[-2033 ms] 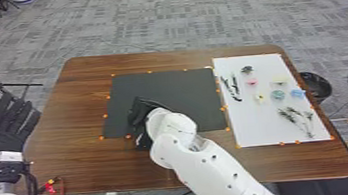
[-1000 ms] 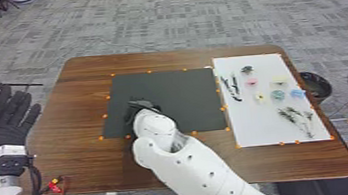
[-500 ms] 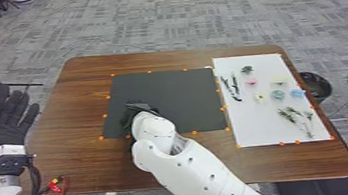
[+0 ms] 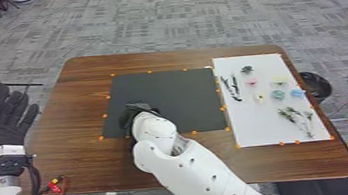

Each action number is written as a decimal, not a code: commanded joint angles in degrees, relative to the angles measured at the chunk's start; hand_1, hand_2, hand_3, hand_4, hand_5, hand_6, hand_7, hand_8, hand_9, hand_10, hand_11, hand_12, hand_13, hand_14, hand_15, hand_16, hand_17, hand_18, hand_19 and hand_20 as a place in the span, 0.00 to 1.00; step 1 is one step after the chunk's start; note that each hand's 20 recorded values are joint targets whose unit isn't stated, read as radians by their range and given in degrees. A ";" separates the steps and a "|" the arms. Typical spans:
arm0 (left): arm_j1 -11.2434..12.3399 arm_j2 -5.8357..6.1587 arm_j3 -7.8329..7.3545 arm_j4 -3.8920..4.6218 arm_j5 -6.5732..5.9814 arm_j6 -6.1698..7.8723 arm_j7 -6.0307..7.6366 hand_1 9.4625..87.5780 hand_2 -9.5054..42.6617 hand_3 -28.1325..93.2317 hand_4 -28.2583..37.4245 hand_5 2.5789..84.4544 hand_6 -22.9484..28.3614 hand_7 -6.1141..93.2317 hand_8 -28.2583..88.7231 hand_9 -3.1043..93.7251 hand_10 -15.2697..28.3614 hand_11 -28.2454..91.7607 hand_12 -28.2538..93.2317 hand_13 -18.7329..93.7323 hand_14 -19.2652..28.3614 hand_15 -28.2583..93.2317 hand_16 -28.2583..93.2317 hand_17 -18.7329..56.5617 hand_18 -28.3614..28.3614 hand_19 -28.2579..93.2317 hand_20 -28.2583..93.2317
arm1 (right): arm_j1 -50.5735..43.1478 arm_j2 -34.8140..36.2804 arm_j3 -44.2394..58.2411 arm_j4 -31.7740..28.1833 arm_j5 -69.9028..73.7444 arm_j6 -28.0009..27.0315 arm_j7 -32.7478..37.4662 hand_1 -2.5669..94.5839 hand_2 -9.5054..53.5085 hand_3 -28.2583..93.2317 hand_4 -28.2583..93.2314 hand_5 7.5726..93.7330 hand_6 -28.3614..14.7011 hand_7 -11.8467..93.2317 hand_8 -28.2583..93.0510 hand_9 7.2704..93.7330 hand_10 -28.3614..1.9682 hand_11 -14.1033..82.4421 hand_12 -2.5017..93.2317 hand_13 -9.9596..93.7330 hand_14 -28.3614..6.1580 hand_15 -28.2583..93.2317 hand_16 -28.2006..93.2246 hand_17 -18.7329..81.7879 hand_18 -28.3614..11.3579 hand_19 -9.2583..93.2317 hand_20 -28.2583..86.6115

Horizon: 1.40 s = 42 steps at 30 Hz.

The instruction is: Arrange flowers

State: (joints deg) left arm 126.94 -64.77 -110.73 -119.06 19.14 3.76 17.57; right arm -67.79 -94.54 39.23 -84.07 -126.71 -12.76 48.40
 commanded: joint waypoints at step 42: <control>-1.10 -1.81 -1.92 -1.65 4.84 0.97 -1.96 0.18 0.47 0.77 0.00 0.43 0.62 0.14 0.17 0.34 0.73 0.37 0.30 0.35 0.69 0.36 0.20 0.11 0.74 0.51 0.29 | -11.53 33.26 24.75 -33.52 -1.50 -2.83 -9.42 0.36 0.02 0.80 0.09 0.63 0.43 0.22 0.17 0.63 0.25 0.30 0.22 0.71 0.37 0.76 0.50 0.52 0.05 0.89 0.46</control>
State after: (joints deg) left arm 124.65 -66.67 -111.89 -119.45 23.61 4.92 14.83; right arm -75.59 -71.63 55.13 -112.62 -127.28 -14.19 37.33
